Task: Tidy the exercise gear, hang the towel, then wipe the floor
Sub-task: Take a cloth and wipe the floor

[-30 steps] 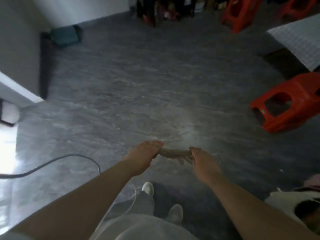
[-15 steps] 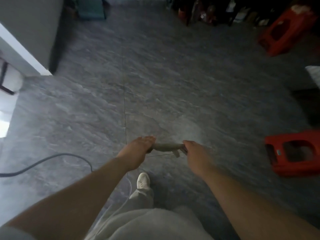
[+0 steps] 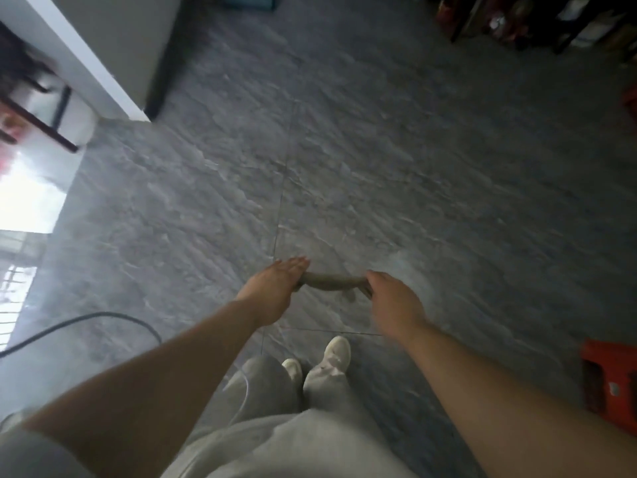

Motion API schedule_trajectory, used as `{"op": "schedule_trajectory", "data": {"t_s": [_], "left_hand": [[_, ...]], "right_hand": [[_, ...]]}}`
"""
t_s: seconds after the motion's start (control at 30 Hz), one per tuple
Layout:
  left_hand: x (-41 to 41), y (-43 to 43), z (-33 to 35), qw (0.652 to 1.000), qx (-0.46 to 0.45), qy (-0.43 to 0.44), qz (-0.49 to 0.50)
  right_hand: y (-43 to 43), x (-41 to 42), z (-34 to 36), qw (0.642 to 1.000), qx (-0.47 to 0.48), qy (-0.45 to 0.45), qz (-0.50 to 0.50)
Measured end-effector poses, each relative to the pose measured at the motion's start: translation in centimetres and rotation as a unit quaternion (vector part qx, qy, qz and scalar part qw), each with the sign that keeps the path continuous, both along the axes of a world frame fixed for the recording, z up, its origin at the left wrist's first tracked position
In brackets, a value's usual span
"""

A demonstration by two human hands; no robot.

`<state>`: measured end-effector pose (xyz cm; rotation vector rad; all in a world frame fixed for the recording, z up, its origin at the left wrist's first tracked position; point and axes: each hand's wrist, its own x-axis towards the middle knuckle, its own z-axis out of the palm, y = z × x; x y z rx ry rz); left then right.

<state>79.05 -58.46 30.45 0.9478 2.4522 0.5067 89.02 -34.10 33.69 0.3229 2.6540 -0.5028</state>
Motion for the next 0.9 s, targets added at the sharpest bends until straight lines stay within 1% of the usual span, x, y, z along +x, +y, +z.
{"op": "schedule_trajectory", "data": {"t_s": [0.1, 0.17, 0.3, 0.5, 0.7, 0.8, 0.9], "left_hand": [[-2.8, 1.1, -1.8, 1.000, 0.000, -0.002, 0.025], [-4.8, 1.6, -3.8, 0.999, -0.006, -0.012, 0.032], [-9.1, 3.1, -10.0, 0.997, -0.023, -0.046, 0.051], [-14.5, 5.6, -24.0, 0.989, -0.040, -0.101, 0.100], [-16.6, 7.3, -40.0, 0.983, -0.034, -0.124, 0.128], [-17.4, 8.2, -46.7, 0.984, -0.027, -0.115, 0.133], [-19.1, 9.1, -52.5, 0.989, -0.003, -0.066, 0.132]], "right_hand": [[1.4, -3.7, -2.1, 1.000, -0.016, 0.014, 0.009], [2.1, -6.1, -4.1, 1.000, -0.024, 0.008, 0.012], [3.1, -10.9, -11.1, 1.000, -0.019, -0.002, 0.007], [3.4, -16.2, -26.2, 0.999, -0.029, -0.023, -0.017], [4.7, -18.8, -41.4, 0.999, -0.034, -0.021, -0.027], [5.5, -20.1, -48.2, 0.999, -0.032, 0.003, -0.043], [6.5, -22.2, -54.4, 0.999, -0.013, 0.035, -0.039]]}}
